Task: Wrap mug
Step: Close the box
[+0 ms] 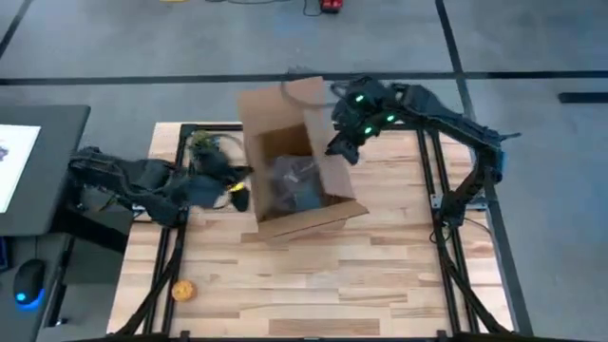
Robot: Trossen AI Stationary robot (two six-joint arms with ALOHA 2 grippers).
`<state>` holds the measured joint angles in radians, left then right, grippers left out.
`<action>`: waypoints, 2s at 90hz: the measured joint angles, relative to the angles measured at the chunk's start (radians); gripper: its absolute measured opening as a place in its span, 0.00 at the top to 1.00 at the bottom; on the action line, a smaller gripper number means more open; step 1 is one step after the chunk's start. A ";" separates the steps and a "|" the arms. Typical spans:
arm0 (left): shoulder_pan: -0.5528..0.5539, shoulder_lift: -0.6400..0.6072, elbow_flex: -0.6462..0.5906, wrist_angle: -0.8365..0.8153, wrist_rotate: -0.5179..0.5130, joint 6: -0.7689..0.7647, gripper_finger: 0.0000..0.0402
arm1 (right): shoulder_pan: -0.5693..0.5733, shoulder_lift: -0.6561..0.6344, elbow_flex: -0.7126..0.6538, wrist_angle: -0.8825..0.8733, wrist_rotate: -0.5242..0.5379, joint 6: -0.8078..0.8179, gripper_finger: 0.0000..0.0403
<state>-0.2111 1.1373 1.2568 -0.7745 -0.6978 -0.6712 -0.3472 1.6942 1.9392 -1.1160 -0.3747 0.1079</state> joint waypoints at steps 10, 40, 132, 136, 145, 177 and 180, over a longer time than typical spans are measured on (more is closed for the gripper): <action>0.091 0.060 0.001 0.025 0.130 0.058 1.00 | 0.015 0.064 0.000 -0.007 -0.002 -0.057 0.74; 0.189 0.155 0.006 -0.014 0.252 0.082 1.00 | 0.009 0.136 0.000 0.008 0.002 -0.146 0.75; 0.189 0.150 0.040 -0.022 0.262 0.075 1.00 | 0.571 -0.276 -0.079 -0.024 0.243 0.046 0.77; 0.189 0.150 0.040 -0.021 0.262 0.073 1.00 | 0.611 -0.270 -0.111 0.019 0.333 0.069 0.77; 0.189 0.150 0.040 -0.019 0.259 0.051 1.00 | 0.659 -0.266 -0.158 0.062 0.614 0.136 0.78; 0.167 0.154 0.040 0.071 0.272 -0.010 1.00 | 0.716 -0.288 -0.095 0.095 0.904 0.185 0.80; 0.161 0.156 0.040 0.089 0.274 -0.007 1.00 | 0.707 -0.288 -0.095 0.090 0.918 0.183 0.80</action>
<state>-0.0502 1.2931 1.2972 -0.6850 -0.4233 -0.6781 0.3602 1.4059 1.8442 -1.0260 0.5429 0.2914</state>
